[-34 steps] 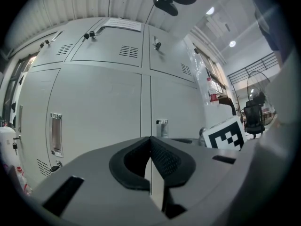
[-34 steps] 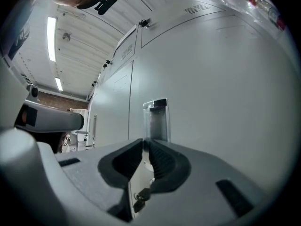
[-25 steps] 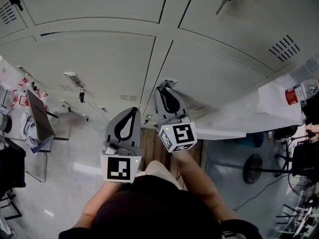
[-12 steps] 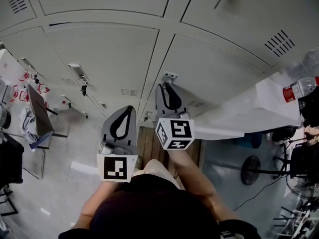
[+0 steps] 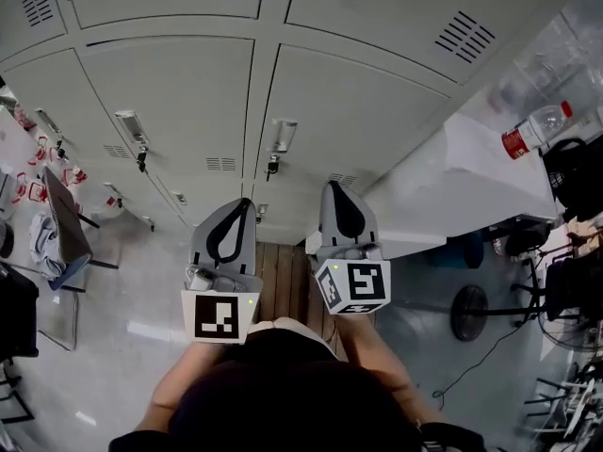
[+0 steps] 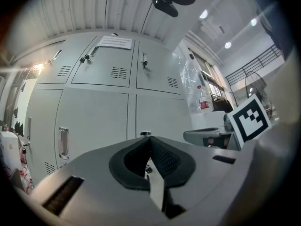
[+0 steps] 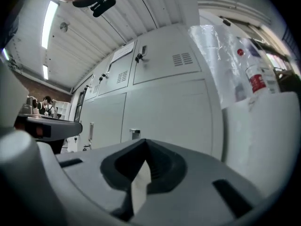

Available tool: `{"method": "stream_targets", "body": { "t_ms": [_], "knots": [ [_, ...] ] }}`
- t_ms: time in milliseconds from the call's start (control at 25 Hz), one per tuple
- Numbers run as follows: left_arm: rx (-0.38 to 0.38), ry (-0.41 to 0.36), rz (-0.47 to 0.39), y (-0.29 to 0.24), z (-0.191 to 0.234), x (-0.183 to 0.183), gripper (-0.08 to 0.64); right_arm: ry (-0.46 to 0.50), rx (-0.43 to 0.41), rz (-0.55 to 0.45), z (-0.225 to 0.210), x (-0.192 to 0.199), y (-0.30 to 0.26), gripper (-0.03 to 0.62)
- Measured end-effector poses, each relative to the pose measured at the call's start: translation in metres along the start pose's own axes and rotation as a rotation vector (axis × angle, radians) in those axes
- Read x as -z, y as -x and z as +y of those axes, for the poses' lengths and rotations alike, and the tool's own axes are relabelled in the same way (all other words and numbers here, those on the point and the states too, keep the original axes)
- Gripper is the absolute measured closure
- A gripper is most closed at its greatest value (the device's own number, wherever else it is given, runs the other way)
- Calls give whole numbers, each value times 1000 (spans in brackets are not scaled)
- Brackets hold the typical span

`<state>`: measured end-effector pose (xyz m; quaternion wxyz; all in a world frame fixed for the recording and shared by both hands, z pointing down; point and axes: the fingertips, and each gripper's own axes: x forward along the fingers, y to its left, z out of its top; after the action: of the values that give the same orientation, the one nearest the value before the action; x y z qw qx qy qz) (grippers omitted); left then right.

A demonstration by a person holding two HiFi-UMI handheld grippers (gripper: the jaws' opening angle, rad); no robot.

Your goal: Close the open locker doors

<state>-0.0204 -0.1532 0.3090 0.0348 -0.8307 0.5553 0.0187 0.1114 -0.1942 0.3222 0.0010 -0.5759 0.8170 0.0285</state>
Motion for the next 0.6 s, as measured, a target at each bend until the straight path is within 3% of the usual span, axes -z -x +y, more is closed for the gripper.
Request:
{"method": "stream_targets", "body": {
  "t_ms": [320, 600],
  "knots": [
    [38, -6, -11, 21, -70, -23, 558, 45, 111, -24, -68, -30, 104, 591],
    [40, -51, 3, 51, -118, -22, 558, 118, 85, -29, -78, -28, 170, 591]
  ]
}}
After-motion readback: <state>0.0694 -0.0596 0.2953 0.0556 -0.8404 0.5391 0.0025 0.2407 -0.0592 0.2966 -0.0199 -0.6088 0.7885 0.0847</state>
